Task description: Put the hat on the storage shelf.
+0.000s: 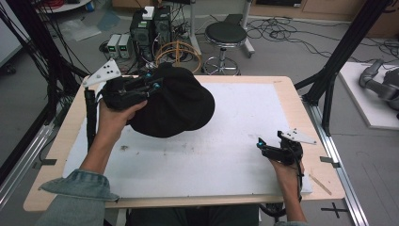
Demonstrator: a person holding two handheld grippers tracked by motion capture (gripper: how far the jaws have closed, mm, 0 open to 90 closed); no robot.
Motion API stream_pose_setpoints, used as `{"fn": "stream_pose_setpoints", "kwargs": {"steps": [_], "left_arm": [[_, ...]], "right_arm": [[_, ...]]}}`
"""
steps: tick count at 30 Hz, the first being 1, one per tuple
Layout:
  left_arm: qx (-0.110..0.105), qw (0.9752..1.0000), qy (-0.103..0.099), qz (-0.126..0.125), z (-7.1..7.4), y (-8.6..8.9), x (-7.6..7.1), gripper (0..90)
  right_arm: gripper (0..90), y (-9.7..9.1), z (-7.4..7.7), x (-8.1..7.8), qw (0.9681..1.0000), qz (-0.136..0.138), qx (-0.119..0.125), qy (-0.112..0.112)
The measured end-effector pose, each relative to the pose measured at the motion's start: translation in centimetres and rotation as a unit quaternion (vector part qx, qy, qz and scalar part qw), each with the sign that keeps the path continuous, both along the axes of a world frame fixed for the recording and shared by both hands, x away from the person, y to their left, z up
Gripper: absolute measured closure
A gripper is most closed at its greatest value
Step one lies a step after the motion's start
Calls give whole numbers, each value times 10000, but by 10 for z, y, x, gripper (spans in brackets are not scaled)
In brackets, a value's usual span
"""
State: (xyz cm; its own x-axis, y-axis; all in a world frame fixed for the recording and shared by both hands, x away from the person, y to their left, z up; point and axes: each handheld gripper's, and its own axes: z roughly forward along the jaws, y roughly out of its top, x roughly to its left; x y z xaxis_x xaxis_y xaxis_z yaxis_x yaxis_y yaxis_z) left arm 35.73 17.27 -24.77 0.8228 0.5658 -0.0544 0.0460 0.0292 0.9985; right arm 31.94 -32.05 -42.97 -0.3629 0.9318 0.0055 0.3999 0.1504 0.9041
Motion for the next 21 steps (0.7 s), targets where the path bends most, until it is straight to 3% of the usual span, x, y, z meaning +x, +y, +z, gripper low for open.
{"fn": "stream_pose_setpoints", "kwargs": {"steps": [7,14,21], "left_arm": [[-241,9997,-82,49,14,5,5,718],[-420,9985,-264,213,35,11,22,718],[-762,9960,-331,334,47,19,41,718]], "right_arm": [[153,0,0,0,10000,-5,61,-14],[153,-1,-1,1,10000,-13,49,-2],[153,-3,-1,0,10000,-1,56,-4]]}}
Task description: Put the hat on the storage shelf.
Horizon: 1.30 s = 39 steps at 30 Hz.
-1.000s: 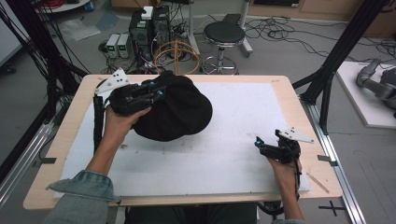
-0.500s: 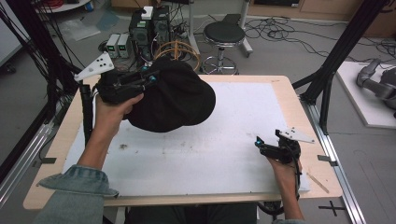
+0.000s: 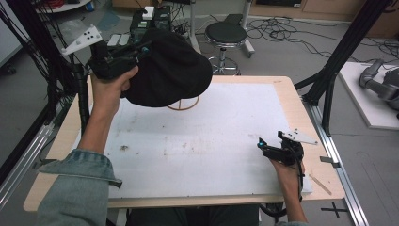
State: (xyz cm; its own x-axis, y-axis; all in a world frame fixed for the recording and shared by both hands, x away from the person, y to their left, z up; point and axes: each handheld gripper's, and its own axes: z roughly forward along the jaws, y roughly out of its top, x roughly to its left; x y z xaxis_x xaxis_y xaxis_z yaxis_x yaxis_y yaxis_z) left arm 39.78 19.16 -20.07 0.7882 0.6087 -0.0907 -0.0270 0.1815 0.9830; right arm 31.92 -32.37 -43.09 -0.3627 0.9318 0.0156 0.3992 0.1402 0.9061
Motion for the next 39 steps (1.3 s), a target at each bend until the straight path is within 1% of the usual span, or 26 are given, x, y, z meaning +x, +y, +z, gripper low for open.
{"fn": "stream_pose_setpoints", "kwargs": {"steps": [1,6,9,11,13,16,18,21,23,28,31,33,39], "left_arm": [[-60,10000,-2,-10,1,1,3,718],[-204,9997,-16,109,3,3,18,718],[-235,9994,-26,240,2,2,28,718],[-243,9993,-24,281,0,1,34,718],[-211,9992,-36,352,-3,1,41,718],[-231,9987,-7,450,-9,0,53,718],[-229,9984,51,506,-13,0,59,718],[-279,9977,220,574,-21,-2,70,717],[-222,9971,304,665,-26,-6,77,717],[-197,9960,417,766,-37,-12,90,717],[-128,9949,483,875,-43,-17,96,717],[-119,9943,534,915,-46,-19,100,716],[-87,9920,718,1031,-56,-26,113,716]], "right_arm": [[153,-1,0,0,10000,1,1,-13],[153,-2,-1,1,10000,-8,31,20],[153,-2,-1,1,10000,2,18,4],[153,-2,-1,2,10000,-2,34,11],[153,-2,-1,1,10000,5,36,29],[153,-2,-1,1,10000,1,49,33],[153,-2,-1,1,10000,1,62,33],[153,-3,-1,2,10000,5,61,32],[153,-3,-1,2,10000,10,50,29],[153,-4,-1,1,10000,11,61,39],[153,-6,-2,1,10000,6,50,23],[153,-6,-2,1,9999,-7,98,35],[153,-7,-2,1,9999,-4,98,67]]}}
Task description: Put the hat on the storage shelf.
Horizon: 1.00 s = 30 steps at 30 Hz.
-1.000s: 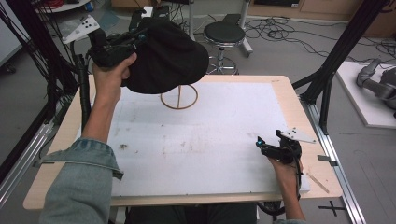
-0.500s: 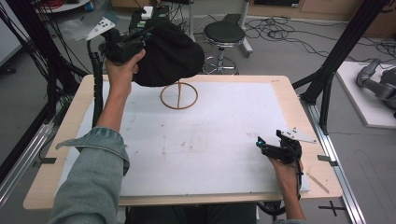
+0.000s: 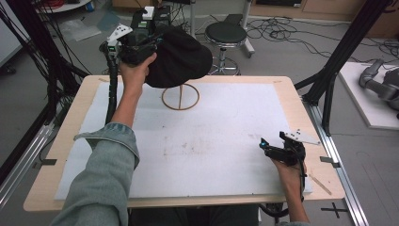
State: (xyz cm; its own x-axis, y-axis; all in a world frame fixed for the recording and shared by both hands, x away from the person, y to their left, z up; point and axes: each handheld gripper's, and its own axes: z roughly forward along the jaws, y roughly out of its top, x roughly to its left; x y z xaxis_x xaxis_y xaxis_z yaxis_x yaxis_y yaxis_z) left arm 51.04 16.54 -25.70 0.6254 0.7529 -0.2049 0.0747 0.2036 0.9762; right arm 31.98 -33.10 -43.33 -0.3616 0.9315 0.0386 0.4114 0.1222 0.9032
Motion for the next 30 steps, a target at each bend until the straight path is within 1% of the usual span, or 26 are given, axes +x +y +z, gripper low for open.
{"fn": "stream_pose_setpoints", "kwargs": {"steps": [4,7,10,12,17,20,23,28,30], "left_arm": [[81,9999,111,40,-6,-6,7,714],[103,9998,173,57,-11,-10,12,713],[148,9996,225,80,-15,-14,15,709],[190,9995,256,63,-18,-16,17,704],[218,9991,334,118,-22,-18,20,686],[318,9987,386,94,-25,-19,20,626],[404,9984,372,111,-27,-19,20,586],[416,9980,461,64,-29,-17,21,500],[491,9976,476,79,-29,-16,21,457]], "right_arm": [[153,-1,-1,1,10000,19,-17,-21],[153,-2,-1,1,10000,-13,11,-14],[153,-3,-1,1,10000,-9,19,16],[153,-3,-2,2,10000,-8,16,-2],[153,-3,-2,2,10000,9,5,-19],[153,-3,-2,2,10000,11,4,-21],[153,-2,-2,2,10000,20,-6,17],[153,-2,-2,2,10000,25,4,18],[153,-2,-2,2,10000,26,-7,7]]}}
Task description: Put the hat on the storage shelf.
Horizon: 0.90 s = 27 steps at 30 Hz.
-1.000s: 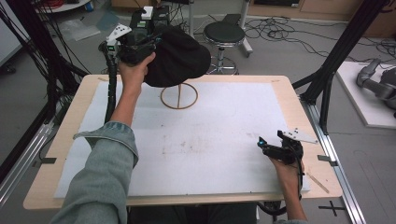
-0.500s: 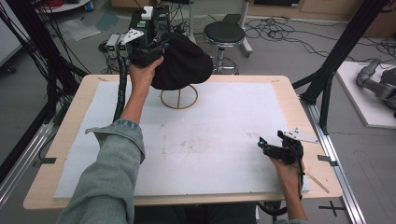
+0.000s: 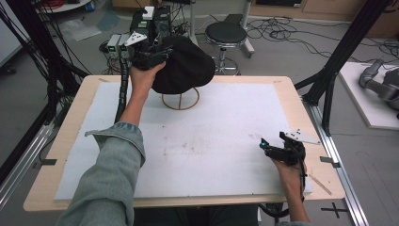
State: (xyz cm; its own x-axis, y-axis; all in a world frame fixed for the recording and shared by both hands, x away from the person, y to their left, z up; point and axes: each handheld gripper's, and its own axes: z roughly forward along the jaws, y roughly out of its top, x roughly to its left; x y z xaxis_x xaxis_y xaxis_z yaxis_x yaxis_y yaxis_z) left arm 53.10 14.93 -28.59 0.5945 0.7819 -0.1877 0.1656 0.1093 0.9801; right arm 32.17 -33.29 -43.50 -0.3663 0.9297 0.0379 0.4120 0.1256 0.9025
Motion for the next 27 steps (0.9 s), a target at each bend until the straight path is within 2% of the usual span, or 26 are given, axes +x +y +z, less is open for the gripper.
{"fn": "stream_pose_setpoints", "kwargs": {"steps": [4,10,12,14,19,23,27], "left_arm": [[115,9999,15,-11,0,2,-3,425],[68,10000,15,-55,-1,7,-9,405],[20,9999,-33,-106,0,10,-13,393],[68,9999,-76,-118,2,14,-18,388],[230,9995,-164,-110,5,25,-29,373],[379,9992,-127,-55,2,38,-41,359],[387,9992,-132,43,-2,54,-52,351]], "right_arm": [[153,0,0,0,10000,-6,-6,-2],[153,2,0,1,10000,7,8,-9],[153,3,0,2,10000,7,9,-3],[153,4,0,3,10000,14,24,-2],[153,7,0,6,10000,52,26,-16],[153,10,1,9,10000,65,46,-17],[153,10,1,12,9999,71,109,-33]]}}
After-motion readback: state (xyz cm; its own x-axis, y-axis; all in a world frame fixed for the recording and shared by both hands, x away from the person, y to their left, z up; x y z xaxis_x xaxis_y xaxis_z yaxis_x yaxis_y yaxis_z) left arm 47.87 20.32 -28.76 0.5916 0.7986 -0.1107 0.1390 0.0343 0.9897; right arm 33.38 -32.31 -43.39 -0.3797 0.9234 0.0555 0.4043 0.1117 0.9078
